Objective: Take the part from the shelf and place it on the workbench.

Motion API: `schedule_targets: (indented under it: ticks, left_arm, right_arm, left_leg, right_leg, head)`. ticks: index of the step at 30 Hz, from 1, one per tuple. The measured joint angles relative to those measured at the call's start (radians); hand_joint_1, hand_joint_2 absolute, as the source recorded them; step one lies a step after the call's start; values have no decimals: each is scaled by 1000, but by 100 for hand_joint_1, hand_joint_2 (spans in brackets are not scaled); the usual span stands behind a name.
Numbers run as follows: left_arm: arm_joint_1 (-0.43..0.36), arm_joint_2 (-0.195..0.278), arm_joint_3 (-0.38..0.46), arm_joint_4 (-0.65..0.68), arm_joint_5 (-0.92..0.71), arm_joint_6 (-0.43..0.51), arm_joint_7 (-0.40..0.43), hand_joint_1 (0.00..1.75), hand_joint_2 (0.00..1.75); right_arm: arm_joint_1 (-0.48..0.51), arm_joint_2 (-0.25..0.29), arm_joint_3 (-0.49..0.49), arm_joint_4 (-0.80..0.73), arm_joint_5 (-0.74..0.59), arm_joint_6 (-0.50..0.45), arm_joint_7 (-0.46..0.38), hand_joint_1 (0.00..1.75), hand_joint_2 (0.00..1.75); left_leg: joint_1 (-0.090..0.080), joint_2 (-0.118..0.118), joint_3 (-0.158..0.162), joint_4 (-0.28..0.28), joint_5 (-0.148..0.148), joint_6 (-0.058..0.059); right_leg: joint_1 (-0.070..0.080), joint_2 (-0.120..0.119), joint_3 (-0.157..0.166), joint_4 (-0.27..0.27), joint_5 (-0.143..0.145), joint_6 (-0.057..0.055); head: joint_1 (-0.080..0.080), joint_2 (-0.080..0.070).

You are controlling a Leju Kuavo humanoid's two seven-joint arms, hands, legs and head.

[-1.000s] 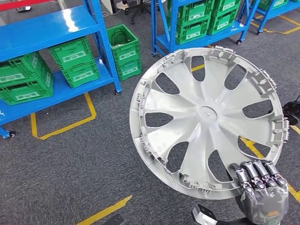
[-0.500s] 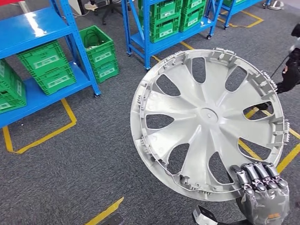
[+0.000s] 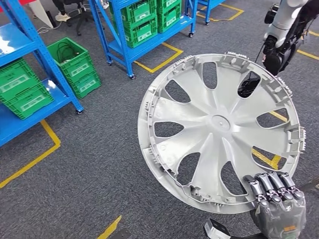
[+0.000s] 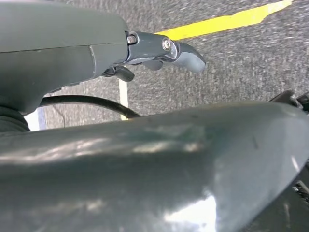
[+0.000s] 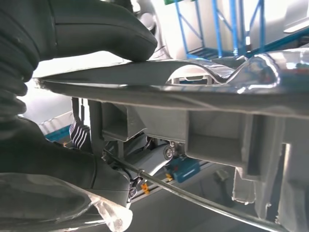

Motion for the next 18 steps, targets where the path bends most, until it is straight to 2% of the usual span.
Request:
schedule_targets:
  ticks: [1,2,4,5,6,8,9,10,12,13,14,15,16,17,18]
  left_arm:
    - [0,0,0,0,0,0,0,0,0]
    - [0,1,0,0,0,0,0,0,0]
    - [-1,2,0,0,-1,0,0,0,0]
    - [-2,3,0,0,-1,0,0,0,0]
    - [-2,3,0,0,-2,0,0,0,0]
    - [-4,3,0,0,-4,-1,0,0,0]
    - [-5,2,0,0,-5,-1,0,0,0]
    - [-5,2,0,0,-7,-1,0,0,0]
    - [-6,1,0,0,-9,-2,1,0,0]
    - [-5,1,0,0,-10,-2,1,0,0]
    - [-4,1,0,0,-10,-3,2,0,0]
    - [-3,2,0,0,-10,-3,2,0,0]
    - [-4,2,0,0,-10,-4,3,0,0]
    - [-5,1,0,0,-11,-4,3,0,0]
    - [-6,1,0,0,-11,-4,3,0,0]
  right_arm:
    - [1,0,0,0,0,0,0,175,175]
    - [2,0,0,0,0,0,0,175,175]
    - [1,0,0,0,0,0,0,175,175]
    - [1,0,0,0,0,0,0,175,175]
    - [0,0,0,0,0,0,0,175,175]
    - [2,0,0,0,-1,0,0,175,175]
    - [4,0,0,0,0,0,0,175,175]
    - [4,0,0,0,0,0,0,175,175]
    - [1,0,1,0,0,0,0,175,175]
    - [-1,0,1,0,0,0,0,175,175]
    - [-2,0,1,0,0,0,0,175,175]
    - [-2,0,1,0,0,0,0,175,175]
    - [-1,0,1,0,0,0,0,175,175]
    - [-1,0,1,0,0,0,0,175,175]
    - [-3,0,1,0,0,0,0,175,175]
  left_leg:
    - [0,-3,10,-29,29,5]
    - [-1,-13,35,-90,70,10]
    - [0,-60,91,-221,131,21]
    - [-1,-80,107,-261,141,24]
    - [-2,-91,113,-278,140,26]
    - [-2,-76,115,-292,141,28]
    - [0,-65,117,-299,145,31]
    - [1,-53,119,-306,149,34]
    - [1,-27,121,-313,152,38]
    - [0,-13,121,-312,152,39]
    - [-1,1,120,-312,151,40]
    - [-2,14,121,-312,150,40]
    - [-2,26,121,-312,150,39]
    - [-1,37,122,-311,148,37]
    - [-2,46,124,-310,146,34]
  right_leg:
    - [1,13,1,0,0,0]
    - [2,25,3,0,0,0]
    - [1,47,3,2,1,3]
    - [0,57,-2,3,3,8]
    - [-3,66,-7,3,6,13]
    - [-7,82,-18,2,10,26]
    - [-6,72,-26,8,4,30]
    - [-5,51,-39,31,-12,34]
    - [-4,-3,-91,136,-71,42]
    - [-5,-18,-123,206,-102,46]
    - [-6,-24,-147,258,-118,50]
    - [-7,-29,-155,278,-118,53]
    - [-7,-33,-141,256,-99,55]
    - [-8,-42,-108,197,-67,56]
    - [-7,-61,-66,121,-41,56]
  head:
    - [0,0]
    - [0,0]
    - [1,0]
    - [-1,0]
    - [-2,0]
    - [-5,0]
    - [-4,0]
    - [-2,0]
    - [1,0]
    - [3,0]
    - [3,0]
    - [3,0]
    - [3,0]
    - [3,0]
    - [3,0]
